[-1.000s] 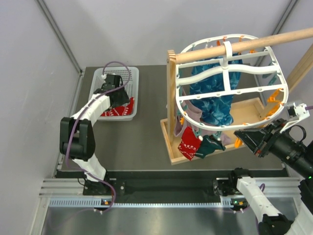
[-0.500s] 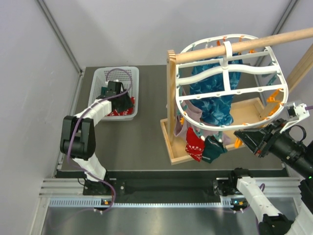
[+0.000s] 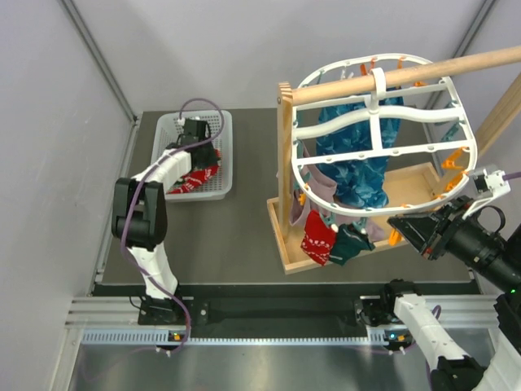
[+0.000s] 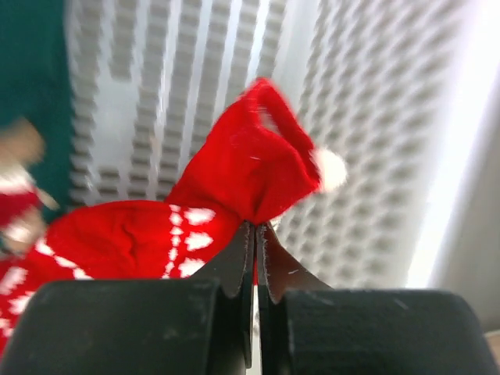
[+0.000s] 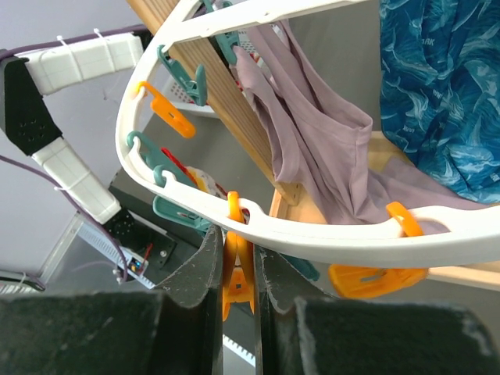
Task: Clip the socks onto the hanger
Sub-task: Pick up the sock from the bin, then clamp the sock onto the hanger.
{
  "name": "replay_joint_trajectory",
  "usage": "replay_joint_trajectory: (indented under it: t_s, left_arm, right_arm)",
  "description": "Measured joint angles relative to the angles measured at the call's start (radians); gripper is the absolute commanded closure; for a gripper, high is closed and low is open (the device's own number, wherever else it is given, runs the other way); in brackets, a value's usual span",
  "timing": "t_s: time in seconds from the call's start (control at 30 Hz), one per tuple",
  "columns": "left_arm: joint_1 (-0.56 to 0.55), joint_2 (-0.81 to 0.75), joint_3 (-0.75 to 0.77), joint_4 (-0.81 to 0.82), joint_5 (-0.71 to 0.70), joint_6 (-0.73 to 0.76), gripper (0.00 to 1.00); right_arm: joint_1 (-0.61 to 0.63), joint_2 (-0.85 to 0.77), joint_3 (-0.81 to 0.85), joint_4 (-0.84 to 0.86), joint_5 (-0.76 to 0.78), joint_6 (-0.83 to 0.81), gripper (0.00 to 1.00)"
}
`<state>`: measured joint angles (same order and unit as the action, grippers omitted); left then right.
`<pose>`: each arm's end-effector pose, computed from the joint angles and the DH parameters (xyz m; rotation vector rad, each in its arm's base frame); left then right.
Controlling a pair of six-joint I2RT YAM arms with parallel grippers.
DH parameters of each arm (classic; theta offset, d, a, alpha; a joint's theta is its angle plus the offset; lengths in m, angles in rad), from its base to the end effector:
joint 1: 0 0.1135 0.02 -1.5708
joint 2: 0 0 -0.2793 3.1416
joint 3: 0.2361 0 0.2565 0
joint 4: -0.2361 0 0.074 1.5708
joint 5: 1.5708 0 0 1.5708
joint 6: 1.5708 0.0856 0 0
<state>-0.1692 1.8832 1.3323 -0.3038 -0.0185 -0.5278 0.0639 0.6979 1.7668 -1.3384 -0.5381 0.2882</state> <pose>0.4483 -0.0750 0.1795 -0.4447 2.4060 -0.2914 0.0127 0.0448 0.5012 -0.1764 1.8565 0.7388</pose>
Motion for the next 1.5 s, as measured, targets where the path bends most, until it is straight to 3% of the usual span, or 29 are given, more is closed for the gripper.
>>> replay_joint_trajectory:
  t_s: [0.17,0.33,0.6,0.83,1.03,1.3,1.5]
  left_arm:
    - [0.0,-0.064,0.12,-0.05,-0.056,0.049,1.0]
    - [0.0,-0.324,0.123,-0.074,-0.042,0.071,1.0]
    - [0.001,-0.891,-0.089,0.022,0.31,-0.032,1.0]
    - [-0.069,-1.117,-0.295,0.093,0.6,-0.22,1.0]
    - [-0.38,-1.17,-0.409,0.054,0.51,-0.25,1.0]
    - [-1.041,-1.079,-0.539,0.071,0.04,-0.256,1.0]
    - [-1.394,-1.046,-0.626,0.213,-0.227,-0.226,1.0]
  right_arm:
    - [0.0,0.0,0.0,0.0,-0.002,0.0,1.0]
    - [0.0,0.001,0.0,0.0,-0.001,0.0,1.0]
    - [0.015,0.037,0.011,-0.001,0.002,-0.001,1.0]
    - [0.055,0.076,0.018,-0.006,0.021,-0.002,1.0]
    - [0.074,0.091,0.022,-0.015,0.043,-0.008,1.0]
    - [0.085,0.082,0.001,-0.014,0.063,-0.01,1.0]
    - [0.087,0.082,-0.018,-0.015,0.071,-0.018,1.0]
